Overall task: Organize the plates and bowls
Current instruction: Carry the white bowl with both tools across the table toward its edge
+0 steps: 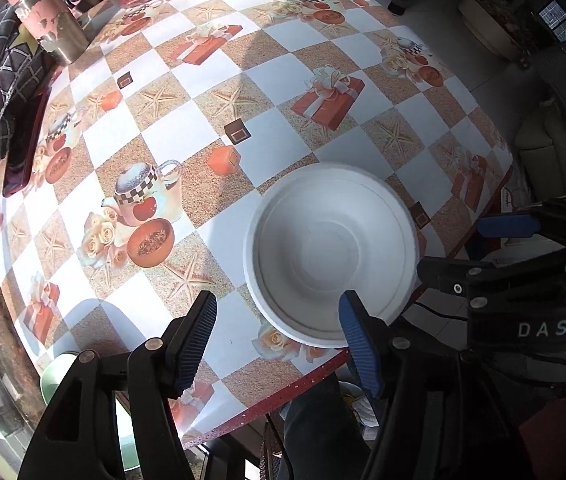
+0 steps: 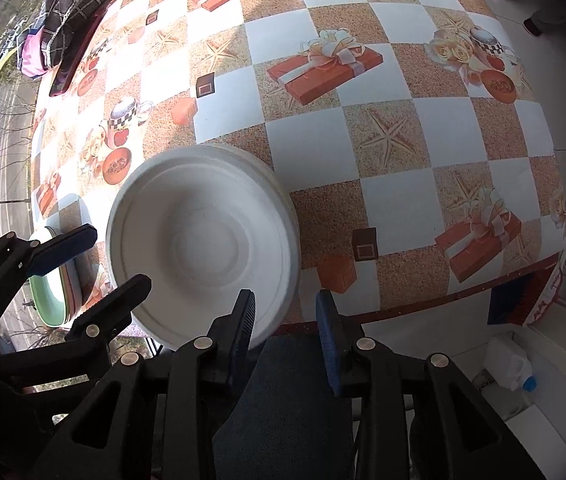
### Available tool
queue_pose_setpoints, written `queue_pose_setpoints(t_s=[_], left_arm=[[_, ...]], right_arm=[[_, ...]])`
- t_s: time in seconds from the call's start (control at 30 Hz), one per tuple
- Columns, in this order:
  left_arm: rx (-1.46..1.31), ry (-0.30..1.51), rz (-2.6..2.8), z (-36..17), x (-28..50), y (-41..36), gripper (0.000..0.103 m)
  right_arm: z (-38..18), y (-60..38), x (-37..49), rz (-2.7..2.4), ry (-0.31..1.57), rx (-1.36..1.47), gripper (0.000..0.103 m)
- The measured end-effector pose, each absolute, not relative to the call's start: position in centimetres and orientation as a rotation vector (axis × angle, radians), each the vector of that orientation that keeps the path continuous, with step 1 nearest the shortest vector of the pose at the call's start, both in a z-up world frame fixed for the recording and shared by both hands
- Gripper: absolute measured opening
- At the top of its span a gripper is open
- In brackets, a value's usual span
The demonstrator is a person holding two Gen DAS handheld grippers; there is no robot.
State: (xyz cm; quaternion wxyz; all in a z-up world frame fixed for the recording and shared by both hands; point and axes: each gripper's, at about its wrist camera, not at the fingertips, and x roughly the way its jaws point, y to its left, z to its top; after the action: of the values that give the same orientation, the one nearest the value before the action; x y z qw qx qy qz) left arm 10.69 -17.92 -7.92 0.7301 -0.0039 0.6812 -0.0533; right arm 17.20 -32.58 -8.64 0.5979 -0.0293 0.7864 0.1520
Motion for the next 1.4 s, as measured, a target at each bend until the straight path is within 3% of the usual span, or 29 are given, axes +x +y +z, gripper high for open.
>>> queue_pose_setpoints(t_s=[0.03,0.37,1.4], left_arm=[[-0.033,1.501,-0.101,-7.9,10.6,-17.2,0.071],[-0.170,1.565,0.012,-9.4,9.9,-14.2,0.072],[-0.149,1.557,-0.047,-9.6,10.5,-15.4,0.072]], right_arm=[[-8.7,-33.2,17.3,0.329,1.824,-0.051,0.085],[-11.0,-36.2,16.7,0.179,1.955,0.050,0.085],[-10.4,-34.5,16.8,0.202,1.945,-0.032,0.085]])
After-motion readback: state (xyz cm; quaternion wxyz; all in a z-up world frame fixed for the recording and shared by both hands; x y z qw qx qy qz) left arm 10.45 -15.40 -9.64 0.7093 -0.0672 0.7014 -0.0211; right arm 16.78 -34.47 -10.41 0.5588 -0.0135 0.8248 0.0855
